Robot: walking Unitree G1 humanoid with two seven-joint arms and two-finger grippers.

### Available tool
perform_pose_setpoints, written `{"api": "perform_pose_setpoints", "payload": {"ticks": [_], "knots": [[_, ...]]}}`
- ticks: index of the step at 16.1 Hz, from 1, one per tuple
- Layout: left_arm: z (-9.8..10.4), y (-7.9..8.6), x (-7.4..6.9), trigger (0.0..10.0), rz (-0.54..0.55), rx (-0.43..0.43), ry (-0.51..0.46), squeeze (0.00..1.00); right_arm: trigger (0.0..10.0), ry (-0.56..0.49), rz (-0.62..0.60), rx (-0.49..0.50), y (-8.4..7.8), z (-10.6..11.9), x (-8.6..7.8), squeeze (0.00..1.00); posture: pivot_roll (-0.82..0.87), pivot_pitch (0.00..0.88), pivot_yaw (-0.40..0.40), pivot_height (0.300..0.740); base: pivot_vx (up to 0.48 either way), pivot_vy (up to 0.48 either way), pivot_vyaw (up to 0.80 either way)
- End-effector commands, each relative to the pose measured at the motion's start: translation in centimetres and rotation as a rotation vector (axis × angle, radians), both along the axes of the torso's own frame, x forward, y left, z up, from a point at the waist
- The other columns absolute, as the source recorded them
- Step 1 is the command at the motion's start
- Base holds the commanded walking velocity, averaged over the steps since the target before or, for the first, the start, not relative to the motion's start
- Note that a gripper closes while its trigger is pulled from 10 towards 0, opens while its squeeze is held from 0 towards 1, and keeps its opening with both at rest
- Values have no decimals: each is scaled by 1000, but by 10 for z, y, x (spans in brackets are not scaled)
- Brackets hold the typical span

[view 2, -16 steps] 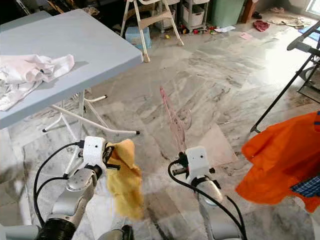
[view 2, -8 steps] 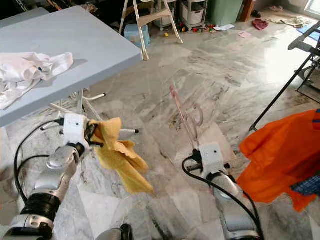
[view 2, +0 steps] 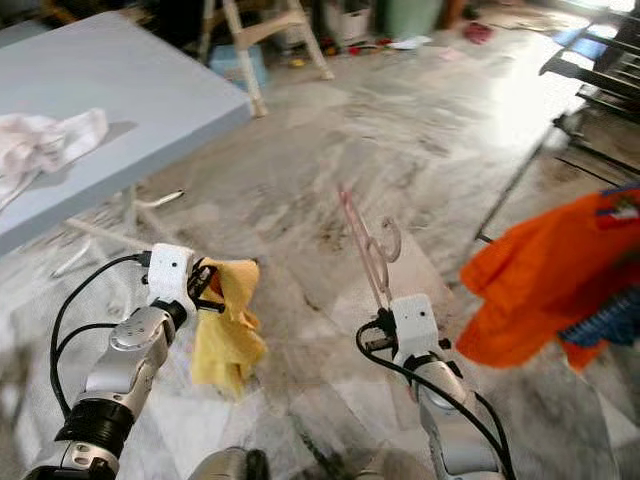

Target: Hang hanger

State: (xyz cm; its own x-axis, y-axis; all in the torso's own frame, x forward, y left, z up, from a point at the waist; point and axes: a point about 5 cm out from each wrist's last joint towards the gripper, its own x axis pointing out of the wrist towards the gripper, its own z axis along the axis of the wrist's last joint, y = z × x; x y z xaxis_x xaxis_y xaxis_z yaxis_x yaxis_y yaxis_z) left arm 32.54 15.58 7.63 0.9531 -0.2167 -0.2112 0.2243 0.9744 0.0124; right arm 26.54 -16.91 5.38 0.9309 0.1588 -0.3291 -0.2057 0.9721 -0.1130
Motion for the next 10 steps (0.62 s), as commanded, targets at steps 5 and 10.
{"api": "perform_pose_setpoints", "payload": {"ticks": [5,10], "knots": [[3,4,1,10000,3,7,-5,0,10000,3,3,7,5,-2,-3,0,-76,168,60,740,0,322,-786],[-3,-2,-4,10000,-19,12,15,0,10000,2,1,13,8,-2,-3,0,-72,165,64,740,0,318,-321]]}}
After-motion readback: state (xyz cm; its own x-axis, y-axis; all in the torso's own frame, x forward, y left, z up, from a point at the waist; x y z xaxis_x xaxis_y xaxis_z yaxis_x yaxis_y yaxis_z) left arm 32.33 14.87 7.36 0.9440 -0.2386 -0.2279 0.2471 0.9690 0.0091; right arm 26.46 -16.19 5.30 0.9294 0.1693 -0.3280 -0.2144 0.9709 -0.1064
